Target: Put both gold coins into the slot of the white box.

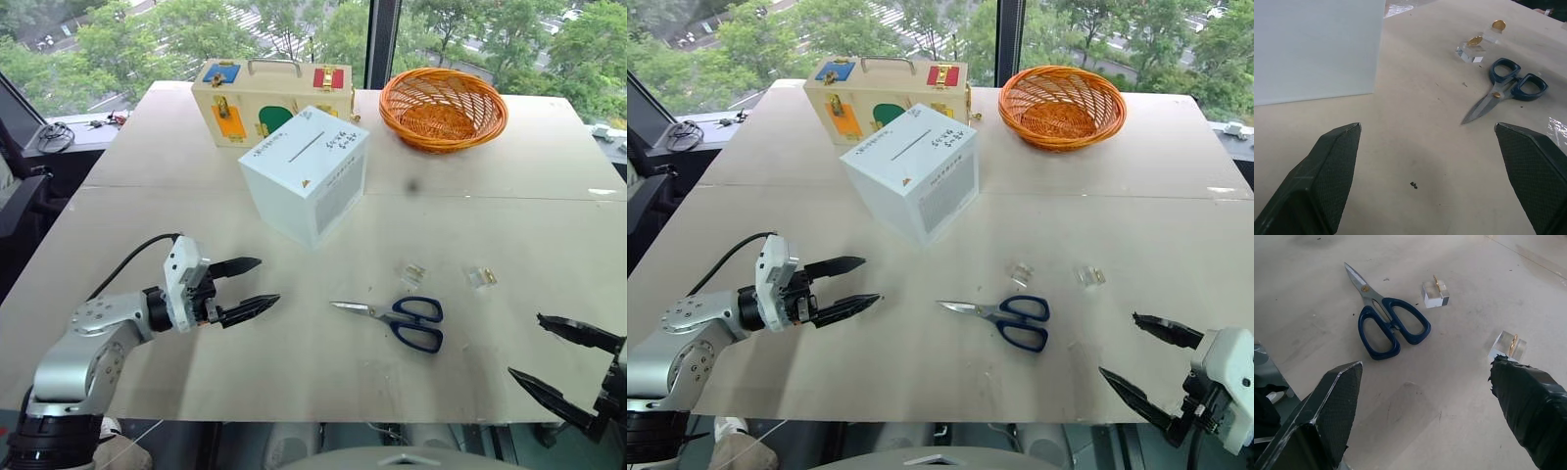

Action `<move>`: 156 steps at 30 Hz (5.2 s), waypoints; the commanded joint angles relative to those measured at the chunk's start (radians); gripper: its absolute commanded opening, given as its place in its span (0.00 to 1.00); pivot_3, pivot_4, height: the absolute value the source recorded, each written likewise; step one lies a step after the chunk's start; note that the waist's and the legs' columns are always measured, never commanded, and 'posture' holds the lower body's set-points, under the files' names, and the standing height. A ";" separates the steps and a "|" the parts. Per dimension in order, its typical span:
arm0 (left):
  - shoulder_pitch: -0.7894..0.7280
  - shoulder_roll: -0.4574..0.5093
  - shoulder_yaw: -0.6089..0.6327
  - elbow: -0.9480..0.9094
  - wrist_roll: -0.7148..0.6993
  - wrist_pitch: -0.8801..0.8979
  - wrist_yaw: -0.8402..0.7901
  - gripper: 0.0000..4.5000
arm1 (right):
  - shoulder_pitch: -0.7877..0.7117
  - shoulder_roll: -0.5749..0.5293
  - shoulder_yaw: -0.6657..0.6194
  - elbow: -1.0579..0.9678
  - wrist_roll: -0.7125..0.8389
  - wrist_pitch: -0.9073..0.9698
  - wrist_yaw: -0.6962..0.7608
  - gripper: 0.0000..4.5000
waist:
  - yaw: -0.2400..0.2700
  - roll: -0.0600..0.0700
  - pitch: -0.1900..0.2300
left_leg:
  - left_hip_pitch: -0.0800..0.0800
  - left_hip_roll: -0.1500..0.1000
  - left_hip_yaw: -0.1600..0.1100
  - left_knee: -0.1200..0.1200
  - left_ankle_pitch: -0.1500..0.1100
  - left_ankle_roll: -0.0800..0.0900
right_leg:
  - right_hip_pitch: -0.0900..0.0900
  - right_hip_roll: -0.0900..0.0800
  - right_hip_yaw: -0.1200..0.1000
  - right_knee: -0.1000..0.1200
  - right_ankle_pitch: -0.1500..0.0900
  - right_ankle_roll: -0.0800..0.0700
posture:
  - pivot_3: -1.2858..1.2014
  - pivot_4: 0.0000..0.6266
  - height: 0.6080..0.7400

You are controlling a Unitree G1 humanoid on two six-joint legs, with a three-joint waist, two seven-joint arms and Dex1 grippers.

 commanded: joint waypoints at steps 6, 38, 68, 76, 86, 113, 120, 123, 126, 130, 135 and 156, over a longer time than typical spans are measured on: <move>-0.094 0.056 -0.049 -0.134 -0.087 0.003 -0.182 0.99 | -0.332 -0.233 0.228 -0.125 0.063 0.176 -0.146 1.00 | -0.006 0.000 0.001 | 0.000 -0.001 0.001 0.002 0.002 0.003 | 0.000 0.003 -0.003 -0.001 -0.001 0.002 | 0.52 0.24 1.00; -0.546 0.024 -0.596 -0.267 0.228 0.299 -0.077 0.99 | -0.090 -0.202 -0.125 -0.177 0.316 0.105 -0.035 1.00 | 0.025 -0.001 0.001 | -0.003 -0.004 -0.002 0.008 0.002 0.007 | 0.008 0.007 -0.010 -0.004 -0.001 0.003 | 0.52 0.24 1.00; -0.721 -0.173 -0.851 0.045 0.504 0.168 -0.104 0.99 | -0.371 -0.316 0.002 0.176 0.301 -0.109 0.292 1.00 | 0.013 -0.002 0.002 | 0.001 -0.005 -0.001 0.009 0.002 0.007 | 0.007 0.013 0.003 0.001 -0.001 0.003 | 0.52 0.24 1.00; -0.734 -0.215 -0.863 0.108 0.540 0.114 -0.127 0.99 | -0.545 -0.394 0.035 0.449 0.189 -0.106 0.389 1.00 | 0.018 -0.002 0.002 | 0.000 -0.005 -0.001 0.009 0.002 0.007 | 0.006 0.013 0.003 0.002 0.002 -0.001 | 0.52 0.24 1.00; -0.754 -0.234 -0.849 0.143 0.555 0.097 -0.155 0.99 | -0.799 -0.560 0.149 0.728 0.177 -0.098 0.658 1.00 | 0.019 -0.001 0.002 | 0.001 -0.005 0.000 0.011 0.002 0.007 | 0.006 0.014 0.005 0.003 0.001 0.001 | 0.52 0.24 1.00; -0.599 -0.164 -0.745 0.108 0.501 -0.222 -0.274 0.06 | -0.713 -0.499 0.075 0.569 0.229 -0.026 0.612 1.00 | 0.010 0.000 0.001 | 0.002 -0.004 -0.001 0.010 0.002 0.007 | 0.006 0.015 0.004 0.005 0.001 -0.001 | 0.52 0.24 1.00; -0.600 -0.029 -0.334 -0.072 -0.034 0.251 -0.239 0.06 | -0.698 -0.446 0.054 0.573 0.227 -0.046 0.607 1.00 | -0.001 -0.001 0.003 | 0.002 -0.002 -0.002 0.010 0.002 0.007 | 0.006 0.014 0.004 0.006 0.000 0.002 | 0.52 0.24 1.00; -0.551 0.152 -0.196 -0.138 -0.174 0.434 -0.276 0.06 | -0.712 -0.432 0.061 0.587 0.222 -0.062 0.606 1.00 | -0.007 0.000 0.002 | 0.002 -0.001 -0.002 0.010 0.002 0.007 | 0.006 0.014 0.004 0.006 -0.001 0.004 | 0.52 0.24 1.00; -0.342 0.343 -0.080 -0.179 -0.129 0.392 -0.375 0.06 | -0.740 -0.429 0.082 0.601 0.219 -0.071 0.608 1.00 | -0.027 0.002 0.002 | 0.003 -0.002 0.000 0.008 0.002 0.007 | 0.006 0.014 0.006 0.005 -0.002 0.005 | 0.52 0.24 1.00; -0.132 0.443 0.048 -0.067 -0.020 0.291 -0.393 0.06 | -0.794 -0.427 0.137 0.635 0.208 -0.095 0.621 1.00 | -0.022 0.003 0.005 | 0.003 -0.002 0.000 0.007 0.002 0.007 | 0.005 0.014 0.005 0.005 -0.001 0.002 | 0.52 0.24 1.00; -0.219 0.361 0.035 0.198 0.187 0.289 -0.013 0.06 | -0.811 -0.409 0.171 0.637 0.204 -0.115 0.628 1.00 | 0.009 0.005 0.005 | 0.004 -0.002 -0.001 0.008 0.002 0.006 | 0.005 0.010 0.003 0.005 -0.003 0.005 | 0.52 0.24 1.00; -0.347 0.182 0.254 0.021 -0.086 0.534 0.092 0.89 | -0.560 -0.279 0.080 0.216 0.212 0.109 0.177 1.00 | -0.002 -0.003 0.008 | 0.001 -0.003 0.001 0.008 0.001 0.008 | 0.005 0.007 0.002 0.006 -0.001 0.003 | 0.52 0.24 1.00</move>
